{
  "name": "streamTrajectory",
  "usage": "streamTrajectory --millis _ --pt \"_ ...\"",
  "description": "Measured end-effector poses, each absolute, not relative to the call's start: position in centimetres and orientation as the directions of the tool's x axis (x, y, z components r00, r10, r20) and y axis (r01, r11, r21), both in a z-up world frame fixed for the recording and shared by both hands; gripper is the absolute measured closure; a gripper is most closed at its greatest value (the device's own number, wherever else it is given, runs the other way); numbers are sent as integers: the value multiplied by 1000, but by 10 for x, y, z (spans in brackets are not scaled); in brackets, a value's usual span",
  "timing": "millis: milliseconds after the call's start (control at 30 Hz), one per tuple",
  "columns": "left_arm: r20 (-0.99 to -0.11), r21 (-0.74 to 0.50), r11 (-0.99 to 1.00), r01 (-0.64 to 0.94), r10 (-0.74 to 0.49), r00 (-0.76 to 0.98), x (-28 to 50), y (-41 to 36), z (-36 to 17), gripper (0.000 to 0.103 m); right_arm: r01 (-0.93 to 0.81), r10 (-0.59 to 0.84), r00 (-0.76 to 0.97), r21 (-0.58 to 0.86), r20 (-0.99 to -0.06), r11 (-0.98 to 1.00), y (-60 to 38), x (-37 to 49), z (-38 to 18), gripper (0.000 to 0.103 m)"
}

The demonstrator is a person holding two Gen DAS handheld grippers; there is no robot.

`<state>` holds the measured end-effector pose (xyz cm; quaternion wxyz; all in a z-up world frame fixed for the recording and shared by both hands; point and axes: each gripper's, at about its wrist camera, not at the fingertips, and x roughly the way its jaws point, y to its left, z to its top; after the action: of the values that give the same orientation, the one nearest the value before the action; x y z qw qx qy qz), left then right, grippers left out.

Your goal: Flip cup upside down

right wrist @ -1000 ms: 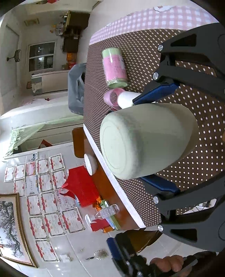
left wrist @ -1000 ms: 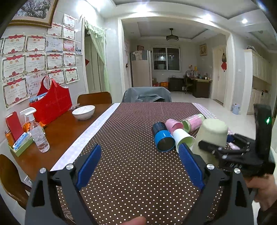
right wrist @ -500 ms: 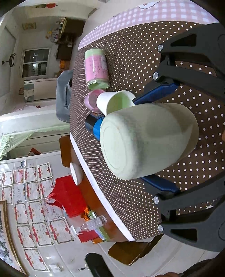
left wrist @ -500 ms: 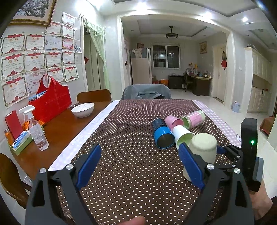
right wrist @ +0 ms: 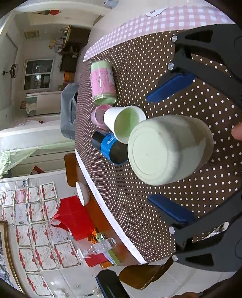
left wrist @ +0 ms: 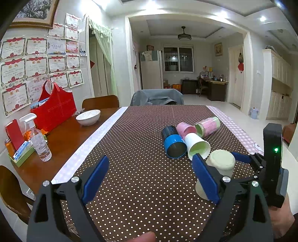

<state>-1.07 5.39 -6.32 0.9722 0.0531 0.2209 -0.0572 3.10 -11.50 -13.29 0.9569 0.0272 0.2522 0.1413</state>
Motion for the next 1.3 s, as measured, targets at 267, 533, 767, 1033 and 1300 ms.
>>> streamTrajectory --millis 267,533,767,1033,1300 --pt "-427 93 986 140 -87 900 -16 46 -60 14 -236 270 849 131 -454 963 -124 24 -124 6" --pt "-414 104 984 147 -92 906 -21 37 -53 14 -209 252 862 145 -439 967 -133 13 -106 6" --pt "-394 108 983 151 -98 914 -28 32 -44 14 -186 239 878 163 -414 969 -143 -3 -84 6" --pt "-370 110 983 145 -95 924 -39 30 -32 14 -145 203 900 174 -385 974 -148 -26 -57 6" --pt "-345 113 986 125 -79 935 -56 30 -17 14 -102 158 933 181 -324 978 -154 -65 -28 6"
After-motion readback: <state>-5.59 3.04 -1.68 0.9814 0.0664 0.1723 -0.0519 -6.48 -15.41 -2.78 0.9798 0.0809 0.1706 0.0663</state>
